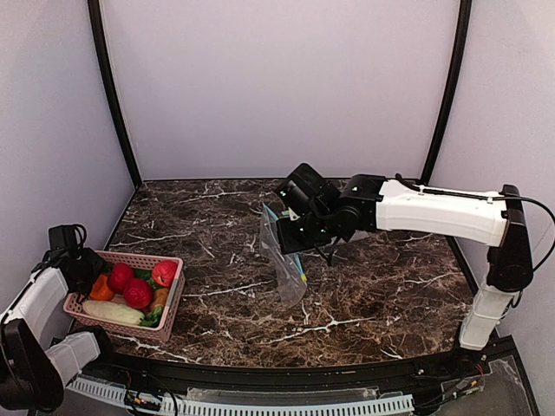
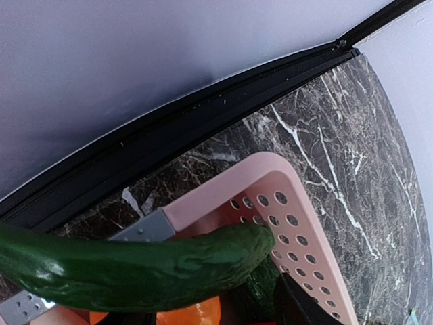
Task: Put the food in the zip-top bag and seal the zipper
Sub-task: Pick up the fake vegetable from the bin.
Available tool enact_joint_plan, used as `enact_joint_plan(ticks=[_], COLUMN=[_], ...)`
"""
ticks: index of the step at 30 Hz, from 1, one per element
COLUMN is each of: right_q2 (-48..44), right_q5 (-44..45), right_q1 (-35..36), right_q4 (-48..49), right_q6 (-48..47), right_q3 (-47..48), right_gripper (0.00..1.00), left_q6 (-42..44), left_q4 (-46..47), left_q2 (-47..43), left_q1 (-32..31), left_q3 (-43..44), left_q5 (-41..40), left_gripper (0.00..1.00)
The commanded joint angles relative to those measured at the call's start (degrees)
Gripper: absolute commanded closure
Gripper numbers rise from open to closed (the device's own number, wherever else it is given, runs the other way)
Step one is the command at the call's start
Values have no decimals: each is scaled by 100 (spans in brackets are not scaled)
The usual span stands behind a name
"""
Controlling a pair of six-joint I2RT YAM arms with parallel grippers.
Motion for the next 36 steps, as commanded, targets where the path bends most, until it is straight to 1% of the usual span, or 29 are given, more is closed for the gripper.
enact_joint_plan(ticks=[1, 5, 10, 17, 21, 27, 29, 36], right_q2=[-172, -193, -132, -125, -140, -118, -113, -61], right_q5=[-7, 22, -44, -54, -46, -54, -58, -107], right_q1=[-27, -22, -24, -19, -19, -24, -20, -23], right_q4=[138, 154, 165, 174, 173, 173, 172, 181], right_q6=[22, 20, -27, -74, -67, -81, -100, -118], right_q3=[-88, -114, -69, -59, -85, -55, -42, 7], right_gripper=[100, 100, 100, 100, 100, 100, 100, 100], left_q6=[126, 131, 229, 237, 342, 541, 583, 830], left_q4=[372, 568, 692, 914, 941, 647, 473, -230], left_q2=[254, 204, 177, 304, 317, -50, -214, -855], left_q1=[66, 69, 79, 119, 123, 123, 123, 123], left_q3=[-110, -148, -228, -298, -258, -246, -213, 18], left_q5=[112, 23, -138, -294, -357, -300, -281, -42], left_gripper=[42, 43, 50, 52, 67, 77, 80, 85])
